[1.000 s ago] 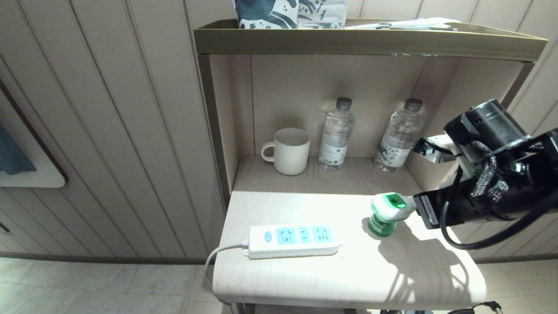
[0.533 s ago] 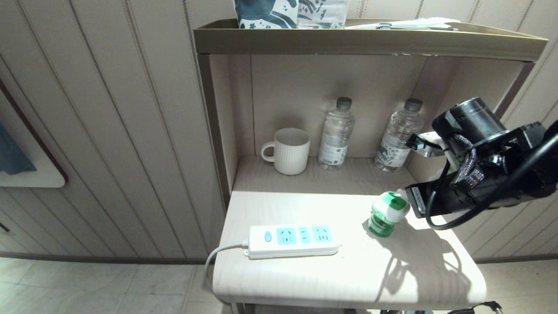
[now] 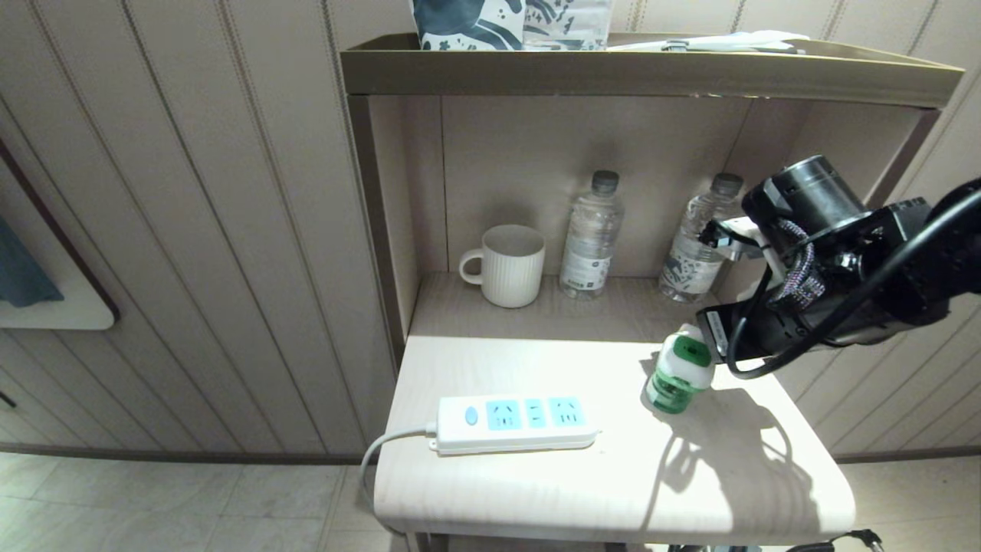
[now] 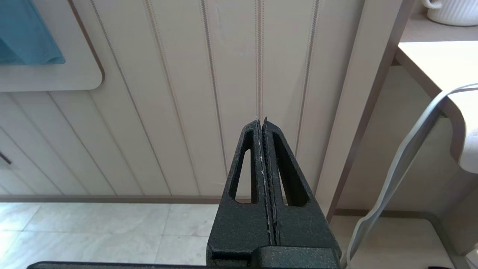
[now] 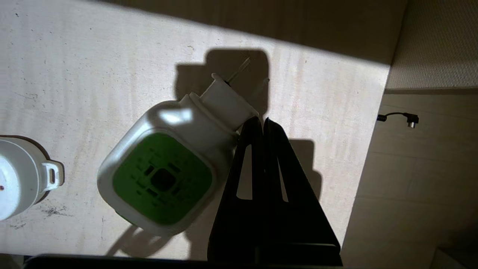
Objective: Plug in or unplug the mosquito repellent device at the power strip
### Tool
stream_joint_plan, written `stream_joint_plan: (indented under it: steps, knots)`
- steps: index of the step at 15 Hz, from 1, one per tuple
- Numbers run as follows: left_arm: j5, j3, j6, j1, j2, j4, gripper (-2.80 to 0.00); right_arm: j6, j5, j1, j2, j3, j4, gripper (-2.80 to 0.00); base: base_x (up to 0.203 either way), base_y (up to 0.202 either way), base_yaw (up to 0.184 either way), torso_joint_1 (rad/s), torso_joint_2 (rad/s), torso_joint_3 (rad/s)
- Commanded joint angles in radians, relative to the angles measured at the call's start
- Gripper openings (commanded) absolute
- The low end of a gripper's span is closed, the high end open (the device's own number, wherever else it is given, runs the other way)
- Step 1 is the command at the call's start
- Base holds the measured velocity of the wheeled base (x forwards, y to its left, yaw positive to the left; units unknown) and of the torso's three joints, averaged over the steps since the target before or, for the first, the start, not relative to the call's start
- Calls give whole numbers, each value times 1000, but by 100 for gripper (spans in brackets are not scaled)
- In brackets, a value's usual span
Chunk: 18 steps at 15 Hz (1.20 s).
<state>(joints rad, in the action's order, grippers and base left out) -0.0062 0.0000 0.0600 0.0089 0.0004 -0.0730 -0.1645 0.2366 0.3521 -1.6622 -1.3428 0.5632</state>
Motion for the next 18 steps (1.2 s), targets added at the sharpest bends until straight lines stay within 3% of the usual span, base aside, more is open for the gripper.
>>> stream_joint_plan:
  steps: [1,18]
  knots:
    - [0,0,0,0,0,-1,-280,-2,1,2,-33,-27,3,-280,0,0,0,0,0,0]
    - [0,0,1,0,0,-1,-280,-10,2,39,-163,-195,7,-280,0,0,0,0,0,0]
